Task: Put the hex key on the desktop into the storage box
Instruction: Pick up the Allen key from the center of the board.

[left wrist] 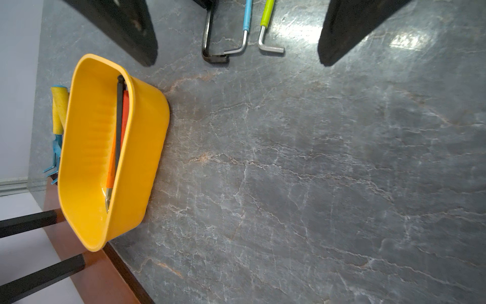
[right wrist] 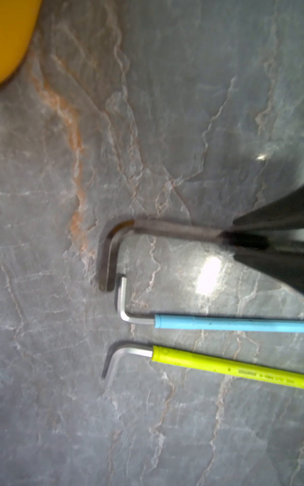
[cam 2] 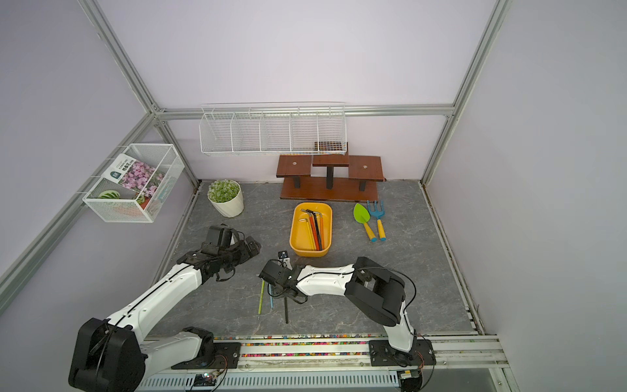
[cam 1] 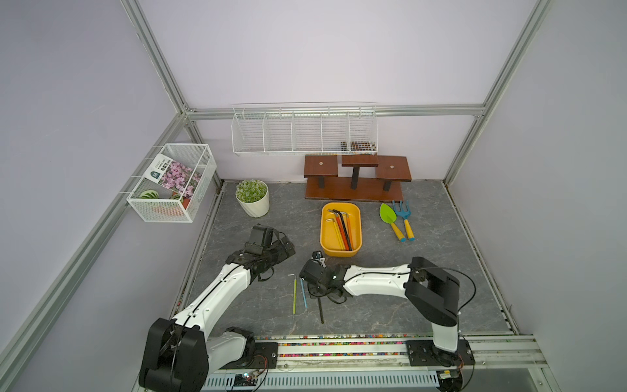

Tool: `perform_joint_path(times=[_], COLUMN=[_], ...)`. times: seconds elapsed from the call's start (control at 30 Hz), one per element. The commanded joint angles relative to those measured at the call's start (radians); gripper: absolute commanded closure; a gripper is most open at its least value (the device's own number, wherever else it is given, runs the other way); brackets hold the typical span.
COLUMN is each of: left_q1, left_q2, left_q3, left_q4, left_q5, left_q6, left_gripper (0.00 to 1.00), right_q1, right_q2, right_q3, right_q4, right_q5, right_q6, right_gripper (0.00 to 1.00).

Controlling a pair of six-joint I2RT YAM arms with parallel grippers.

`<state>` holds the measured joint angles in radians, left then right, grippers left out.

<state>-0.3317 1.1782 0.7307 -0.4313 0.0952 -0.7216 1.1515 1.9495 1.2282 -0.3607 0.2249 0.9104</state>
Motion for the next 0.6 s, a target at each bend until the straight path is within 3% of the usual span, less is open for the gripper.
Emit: perform_joint_path(times=[0.0, 0.23, 0.57], left_q1=[0.005, 0.004, 0.004], left_q2=[-0.012, -0.027, -0.042], left_q3=[0.029, 0.054, 0.095], left_q4=[-0.008, -0.032, -0.051], left_q5=[0.023, 0.038, 0.101], left_q6=[0.015, 0.025, 0.045], left_gripper=[0.0, 0.0, 0.0], right_q1=[0.002, 0.0, -0.015], right_q2=[-0.025, -0.108, -0.19], right_q3=[-0.05, -0.04, -0.01], right_q4=[-0.09, -0.152, -0.189], right_q5=[0.024, 0.081, 0.096], right_q6=[-0.015, -0.031, -0.09], right_gripper=[0.9, 1.0, 1.0])
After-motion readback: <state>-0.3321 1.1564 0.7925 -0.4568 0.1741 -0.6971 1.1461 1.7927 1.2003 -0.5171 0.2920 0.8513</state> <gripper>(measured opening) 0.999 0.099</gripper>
